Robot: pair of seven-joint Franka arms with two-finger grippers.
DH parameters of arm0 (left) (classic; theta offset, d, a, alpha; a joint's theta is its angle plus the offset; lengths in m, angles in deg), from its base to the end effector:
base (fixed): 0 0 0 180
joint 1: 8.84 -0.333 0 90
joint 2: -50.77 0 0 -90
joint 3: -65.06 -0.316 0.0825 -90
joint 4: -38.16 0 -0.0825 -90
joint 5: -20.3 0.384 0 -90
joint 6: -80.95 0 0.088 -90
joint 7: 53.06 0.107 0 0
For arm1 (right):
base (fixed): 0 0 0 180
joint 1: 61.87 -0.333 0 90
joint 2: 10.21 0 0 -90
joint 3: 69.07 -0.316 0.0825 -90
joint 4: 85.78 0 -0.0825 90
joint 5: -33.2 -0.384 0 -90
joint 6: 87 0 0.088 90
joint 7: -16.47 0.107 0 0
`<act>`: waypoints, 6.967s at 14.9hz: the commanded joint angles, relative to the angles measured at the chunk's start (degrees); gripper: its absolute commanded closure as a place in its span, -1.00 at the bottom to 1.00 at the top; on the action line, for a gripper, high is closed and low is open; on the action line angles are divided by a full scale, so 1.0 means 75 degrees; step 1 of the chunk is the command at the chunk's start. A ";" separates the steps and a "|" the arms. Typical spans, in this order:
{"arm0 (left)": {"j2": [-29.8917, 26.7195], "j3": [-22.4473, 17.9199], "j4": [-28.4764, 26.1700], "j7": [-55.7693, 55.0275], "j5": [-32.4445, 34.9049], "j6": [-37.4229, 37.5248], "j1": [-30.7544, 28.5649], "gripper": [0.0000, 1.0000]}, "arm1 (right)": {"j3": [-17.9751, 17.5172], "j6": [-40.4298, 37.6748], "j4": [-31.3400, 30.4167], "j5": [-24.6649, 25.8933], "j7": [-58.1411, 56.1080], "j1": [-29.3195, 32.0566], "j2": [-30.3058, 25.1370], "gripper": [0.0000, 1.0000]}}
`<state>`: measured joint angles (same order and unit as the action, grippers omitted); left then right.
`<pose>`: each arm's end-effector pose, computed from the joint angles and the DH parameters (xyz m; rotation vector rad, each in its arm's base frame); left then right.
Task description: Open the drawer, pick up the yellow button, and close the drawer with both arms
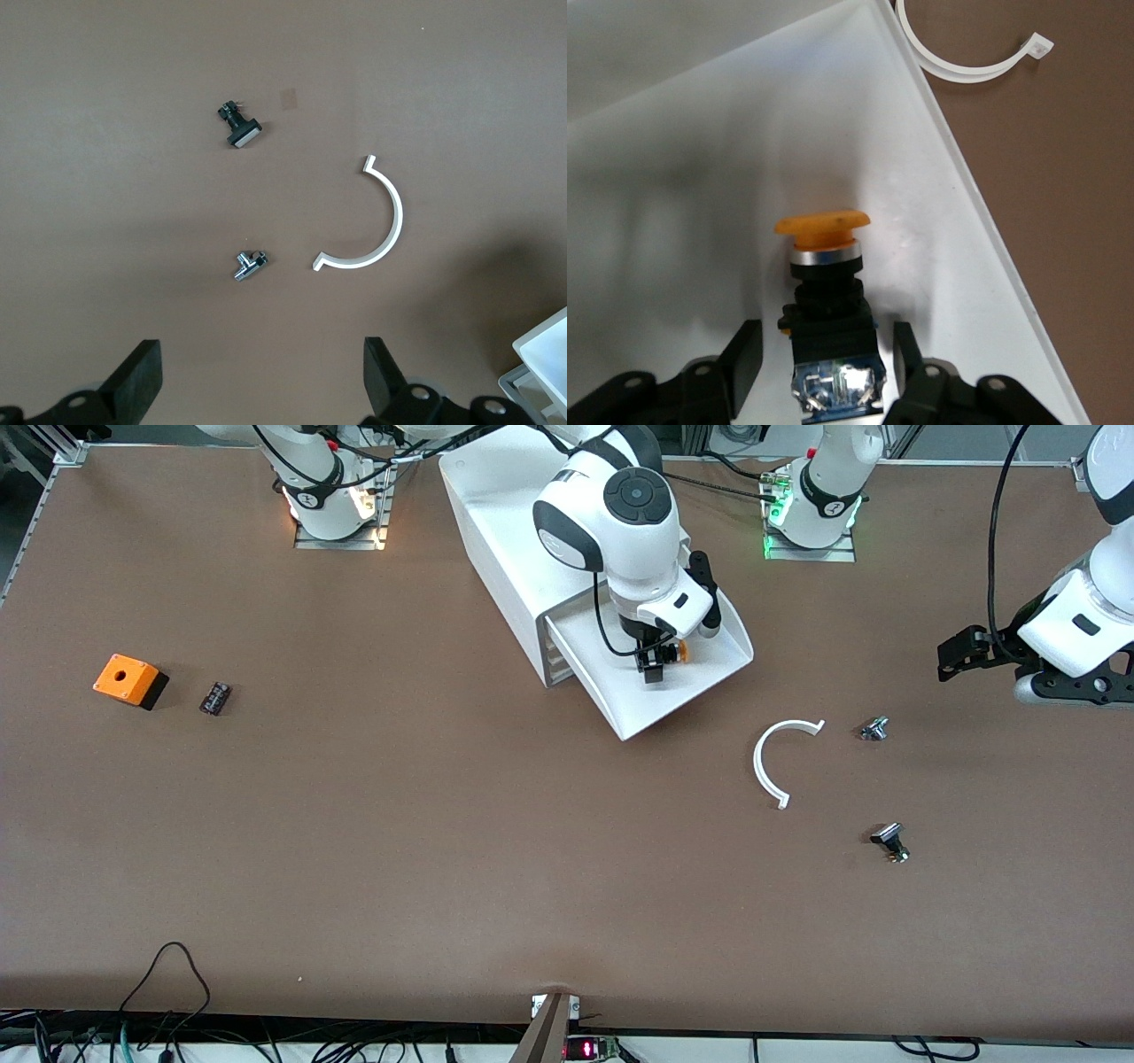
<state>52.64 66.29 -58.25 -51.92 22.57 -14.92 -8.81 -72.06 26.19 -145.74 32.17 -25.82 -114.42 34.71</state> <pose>0.5680 -0.0085 0.5620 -3.1014 0.0725 0.0652 0.4497 0.6329 0.3870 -2.0416 -2.2861 -0.2134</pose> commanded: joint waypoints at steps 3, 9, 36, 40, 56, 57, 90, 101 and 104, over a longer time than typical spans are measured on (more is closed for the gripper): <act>0.0045 -0.0024 0.0151 -0.0081 0.0131 0.0173 0.0008 -1.00 | 0.0082 -0.0069 0.0354 0.0101 -0.0010 -0.0060 0.0116 0.22; 0.0068 -0.0012 0.0175 0.0012 0.0119 0.0138 0.0020 -1.00 | 0.0093 -0.0174 0.0331 0.0090 -0.0010 -0.0059 -0.0106 0.42; 0.1860 0.1348 -0.1043 -0.5175 -0.0291 -0.3844 0.1273 -1.00 | 0.0035 -0.0082 -0.3112 0.0078 0.0283 0.3617 -0.2473 0.42; 0.2037 0.1348 -0.1711 -0.6067 -0.0303 -0.4900 0.1612 -1.00 | 0.0035 0.1311 -0.4249 -0.0039 0.0295 0.4977 -0.2603 0.41; 0.1193 0.4029 -0.3317 -0.9992 -0.0303 -0.4843 0.1918 -1.00 | 0.0070 0.2988 -0.8841 0.0253 0.4994 0.7697 -0.3703 0.27; 0.1182 0.4205 -0.3329 -1.0216 -0.0303 -0.4843 0.1918 -1.00 | 0.0082 0.3141 -0.9100 0.0265 0.4994 0.7722 -0.3739 0.26; 0.0022 0.1209 -0.0694 -0.3868 -0.0221 -0.0923 0.0430 -1.00 | 0.0725 -0.3116 -0.3466 0.0824 0.5863 0.7089 -0.4736 -1.00; -0.0940 0.0680 -0.0881 -0.2006 -0.0232 0.0242 -0.0016 -1.00 | 0.0831 -0.2544 -0.4740 0.0759 0.5779 0.7136 -0.5636 -1.00; -0.0753 0.0598 -0.0588 -0.1055 -0.0256 0.0430 -0.0051 -1.00 | 0.0878 -0.1967 -0.5423 0.0722 0.5767 0.7124 -0.6083 -1.00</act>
<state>46.30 71.10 -64.52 -64.35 21.30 -13.42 -8.66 -65.77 8.56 -180.78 38.64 17.92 -60.94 -6.44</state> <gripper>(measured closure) 0.000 0.000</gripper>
